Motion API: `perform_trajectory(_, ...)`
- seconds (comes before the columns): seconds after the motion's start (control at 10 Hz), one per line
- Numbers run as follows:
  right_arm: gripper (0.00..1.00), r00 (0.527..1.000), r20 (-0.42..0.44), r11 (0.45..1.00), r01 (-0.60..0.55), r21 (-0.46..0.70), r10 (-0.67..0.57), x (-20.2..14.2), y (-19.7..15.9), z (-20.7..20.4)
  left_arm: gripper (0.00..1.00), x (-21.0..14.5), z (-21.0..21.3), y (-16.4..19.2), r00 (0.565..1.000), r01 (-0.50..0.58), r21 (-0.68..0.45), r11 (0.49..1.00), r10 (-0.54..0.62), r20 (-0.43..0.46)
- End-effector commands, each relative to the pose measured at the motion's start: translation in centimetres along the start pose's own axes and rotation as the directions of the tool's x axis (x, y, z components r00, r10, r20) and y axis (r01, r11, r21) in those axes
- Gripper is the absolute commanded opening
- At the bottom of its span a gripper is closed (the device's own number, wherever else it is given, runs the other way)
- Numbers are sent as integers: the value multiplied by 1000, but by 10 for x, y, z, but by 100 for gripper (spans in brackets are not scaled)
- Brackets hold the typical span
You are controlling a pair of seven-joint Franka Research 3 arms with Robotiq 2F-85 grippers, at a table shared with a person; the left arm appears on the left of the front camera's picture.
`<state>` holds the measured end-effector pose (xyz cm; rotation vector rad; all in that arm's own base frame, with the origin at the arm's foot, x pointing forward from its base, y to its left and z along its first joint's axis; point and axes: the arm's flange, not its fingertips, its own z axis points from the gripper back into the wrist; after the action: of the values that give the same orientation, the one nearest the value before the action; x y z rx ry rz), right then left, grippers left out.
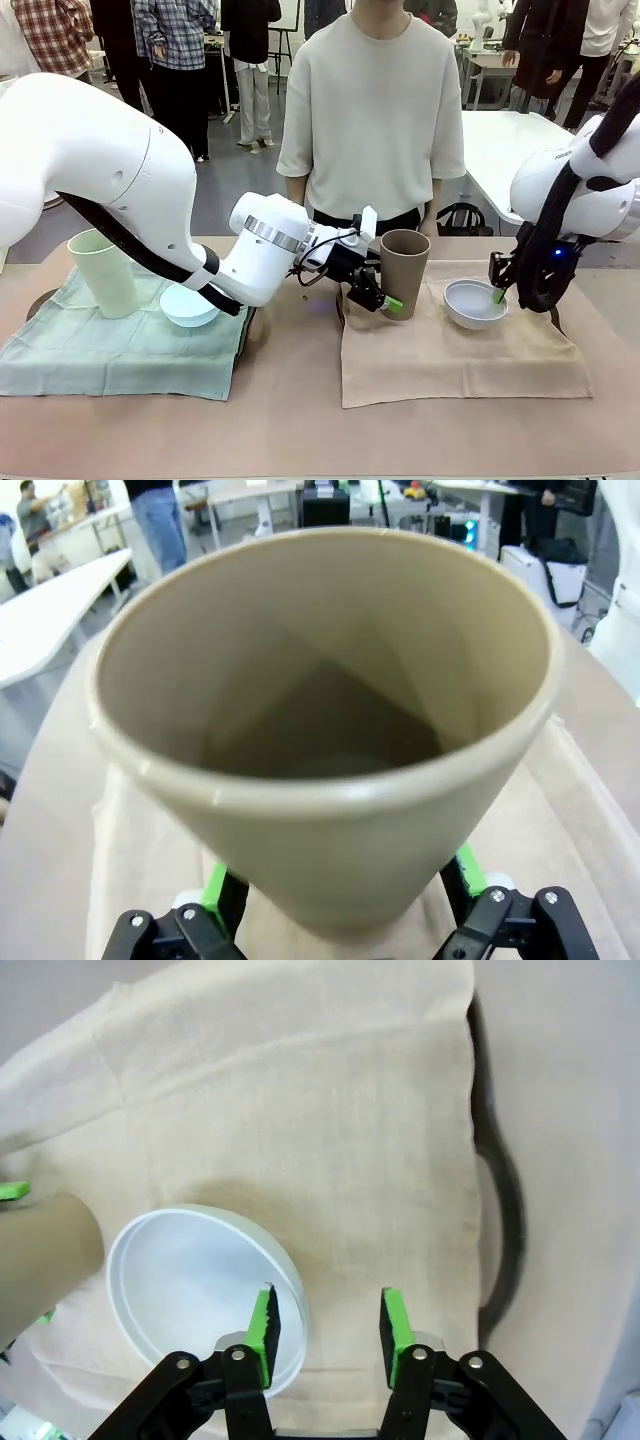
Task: Set up a tray with a mat and arrange the tableware.
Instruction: Place the Picnic Bowl and Reusable plastic cup back onto the Handle tray in front of the human's position.
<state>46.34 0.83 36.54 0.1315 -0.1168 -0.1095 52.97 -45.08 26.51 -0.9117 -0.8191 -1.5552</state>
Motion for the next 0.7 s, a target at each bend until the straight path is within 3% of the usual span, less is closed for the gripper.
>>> perform_trajectory(0.0,68,998,56,1000,6,-24,-5,-15,-5,26,100,3,21,-8,993,-76,-7,997,75,-97)
perform_trajectory(0.1,78,997,75,999,-4,-36,7,-20,-10,41,100,3,33,-12,980,-116,-9,993,113,-166)
perform_trajectory(0.3,78,996,91,999,-22,-36,25,-34,-19,75,100,22,70,-31,938,-197,8,980,191,-290)
perform_trajectory(0.5,78,990,131,996,-43,-72,52,-44,-20,103,100,66,105,-61,851,-221,96,971,239,-467)
perform_trajectory(0.6,78,988,141,995,-49,-87,61,-48,-21,116,100,87,119,-75,817,-229,142,963,270,-509)
